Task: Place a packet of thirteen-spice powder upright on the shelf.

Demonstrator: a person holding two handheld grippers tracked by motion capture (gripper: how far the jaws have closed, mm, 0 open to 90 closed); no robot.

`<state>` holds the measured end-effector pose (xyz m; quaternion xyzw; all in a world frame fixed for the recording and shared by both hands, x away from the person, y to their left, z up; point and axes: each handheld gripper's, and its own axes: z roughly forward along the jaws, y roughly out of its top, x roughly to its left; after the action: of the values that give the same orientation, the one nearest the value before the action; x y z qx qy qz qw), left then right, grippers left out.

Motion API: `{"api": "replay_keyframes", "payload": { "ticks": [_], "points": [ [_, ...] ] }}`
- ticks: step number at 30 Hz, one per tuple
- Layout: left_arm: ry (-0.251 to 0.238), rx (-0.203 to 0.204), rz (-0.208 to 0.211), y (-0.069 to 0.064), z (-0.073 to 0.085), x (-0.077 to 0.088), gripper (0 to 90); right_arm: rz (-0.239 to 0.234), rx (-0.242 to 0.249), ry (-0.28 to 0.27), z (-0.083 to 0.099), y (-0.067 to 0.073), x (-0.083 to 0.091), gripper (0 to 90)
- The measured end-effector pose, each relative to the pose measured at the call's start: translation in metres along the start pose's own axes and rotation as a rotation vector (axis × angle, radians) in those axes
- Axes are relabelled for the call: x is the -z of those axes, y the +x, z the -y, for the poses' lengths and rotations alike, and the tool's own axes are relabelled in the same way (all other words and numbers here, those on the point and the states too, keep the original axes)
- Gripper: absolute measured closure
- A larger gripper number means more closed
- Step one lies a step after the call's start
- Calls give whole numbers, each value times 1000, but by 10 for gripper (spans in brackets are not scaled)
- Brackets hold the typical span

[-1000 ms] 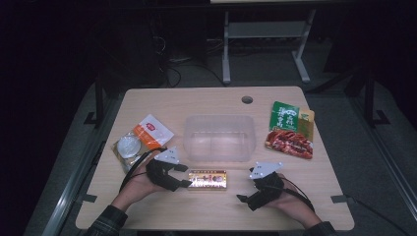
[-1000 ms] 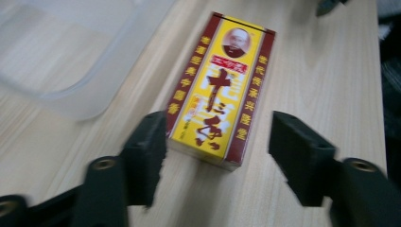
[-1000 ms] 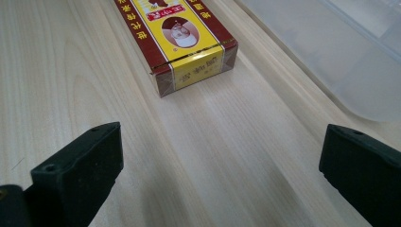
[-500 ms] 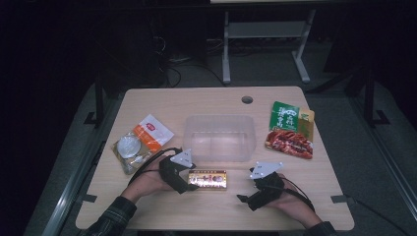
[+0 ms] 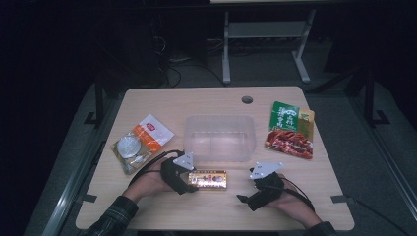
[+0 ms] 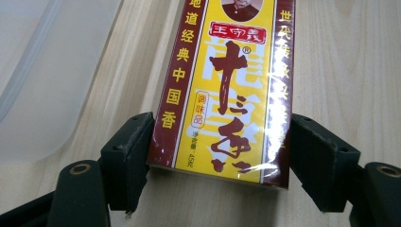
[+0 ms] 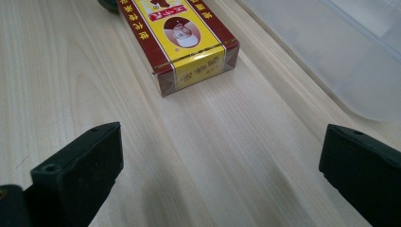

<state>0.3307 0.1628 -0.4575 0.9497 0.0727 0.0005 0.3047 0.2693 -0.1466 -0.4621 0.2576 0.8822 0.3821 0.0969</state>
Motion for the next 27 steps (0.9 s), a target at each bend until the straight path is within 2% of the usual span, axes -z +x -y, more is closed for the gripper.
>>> {"api": "replay_keyframes", "payload": {
  "ticks": [9,16,17,21,24,27],
  "points": [
    [-13,-22,-9,-1,2,0,306,-3,0,4,0,0,0,0],
    [-14,-23,-8,-2,2,0,316,-34,-3,18,-2,1,1,0],
    [-14,-24,-8,-2,2,1,317,-50,2,28,-2,1,1,0],
    [-14,-20,-8,-2,2,1,320,-81,9,41,-3,1,1,0],
    [-22,2,7,-2,2,1,321,-99,13,44,-4,1,1,0],
    [-25,11,19,-2,3,1,321,-100,13,47,-4,1,1,0]
  ]
}}
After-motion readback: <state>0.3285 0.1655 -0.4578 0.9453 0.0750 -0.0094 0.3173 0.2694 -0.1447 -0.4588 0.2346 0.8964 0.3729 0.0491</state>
